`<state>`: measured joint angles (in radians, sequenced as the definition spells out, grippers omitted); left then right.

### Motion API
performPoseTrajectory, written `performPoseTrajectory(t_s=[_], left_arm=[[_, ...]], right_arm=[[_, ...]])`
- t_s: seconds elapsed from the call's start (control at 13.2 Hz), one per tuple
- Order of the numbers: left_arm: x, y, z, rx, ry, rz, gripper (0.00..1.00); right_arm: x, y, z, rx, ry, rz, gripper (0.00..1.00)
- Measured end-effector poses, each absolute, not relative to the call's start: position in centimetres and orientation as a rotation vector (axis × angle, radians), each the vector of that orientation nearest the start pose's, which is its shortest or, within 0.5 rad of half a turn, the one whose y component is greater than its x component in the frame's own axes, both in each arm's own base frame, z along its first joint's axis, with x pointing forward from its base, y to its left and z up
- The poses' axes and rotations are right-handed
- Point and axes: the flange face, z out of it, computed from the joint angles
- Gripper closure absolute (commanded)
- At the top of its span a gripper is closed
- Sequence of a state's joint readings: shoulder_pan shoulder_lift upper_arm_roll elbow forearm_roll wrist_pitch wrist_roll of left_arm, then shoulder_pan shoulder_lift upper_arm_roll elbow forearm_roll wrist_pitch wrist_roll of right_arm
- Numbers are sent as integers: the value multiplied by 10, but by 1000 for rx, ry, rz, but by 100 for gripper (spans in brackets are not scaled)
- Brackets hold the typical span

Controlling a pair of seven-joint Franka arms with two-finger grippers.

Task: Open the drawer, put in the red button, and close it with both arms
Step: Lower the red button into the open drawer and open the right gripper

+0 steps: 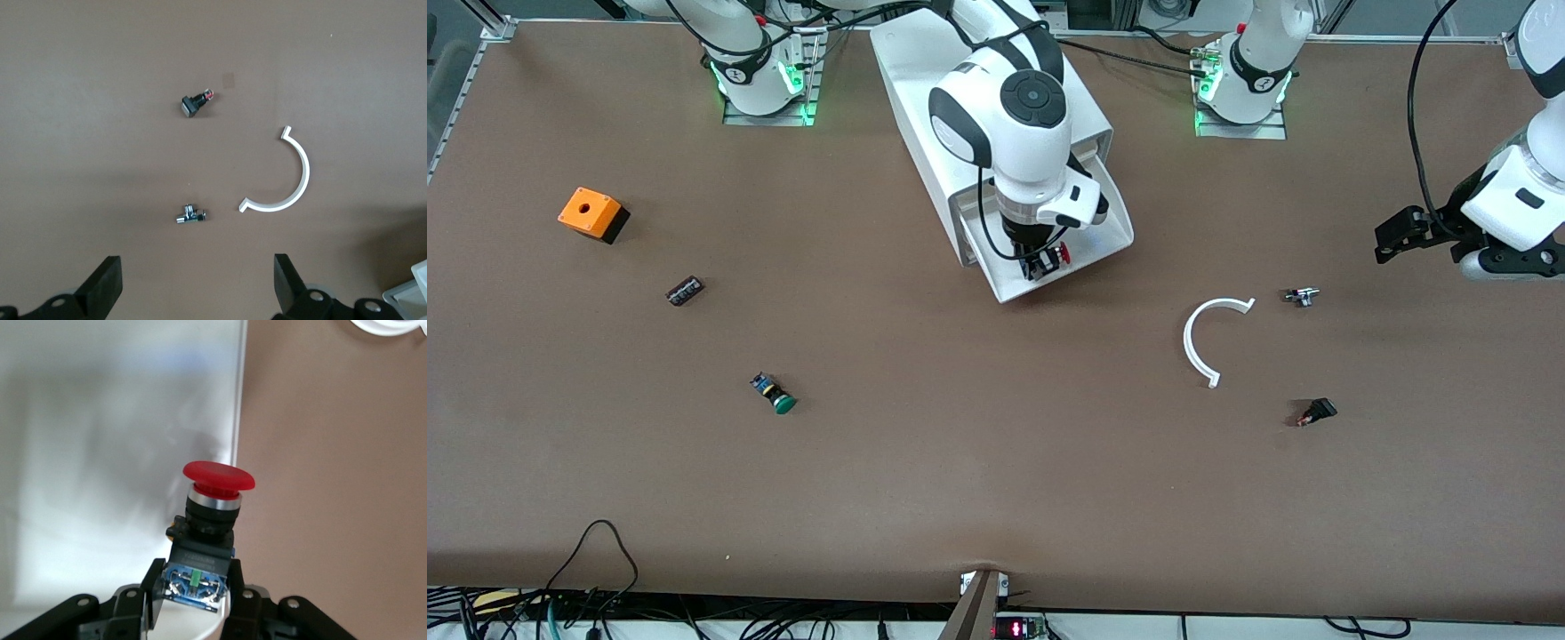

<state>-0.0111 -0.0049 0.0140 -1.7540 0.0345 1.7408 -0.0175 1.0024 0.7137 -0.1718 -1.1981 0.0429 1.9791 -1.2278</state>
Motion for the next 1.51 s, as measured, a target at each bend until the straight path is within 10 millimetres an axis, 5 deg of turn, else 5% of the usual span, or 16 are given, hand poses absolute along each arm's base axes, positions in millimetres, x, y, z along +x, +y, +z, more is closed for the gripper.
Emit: performPoseTrajectory(t_s=[1.06,1.13,1.21,1.51], left_arm=[[556,-6,556,-3105,-50,65,0],[556,-6,556,-3105,-51,66,0],[556,-6,556,-3105,-50,67,0],[556,-14,556,-3104,-49,69,0]], right_arm=[[440,610,335,1435,2696,0,85],[440,610,335,1436,2695,0,61],[440,610,335,1436,2695,0,1],[442,607,335,1490,2665,-6,0]])
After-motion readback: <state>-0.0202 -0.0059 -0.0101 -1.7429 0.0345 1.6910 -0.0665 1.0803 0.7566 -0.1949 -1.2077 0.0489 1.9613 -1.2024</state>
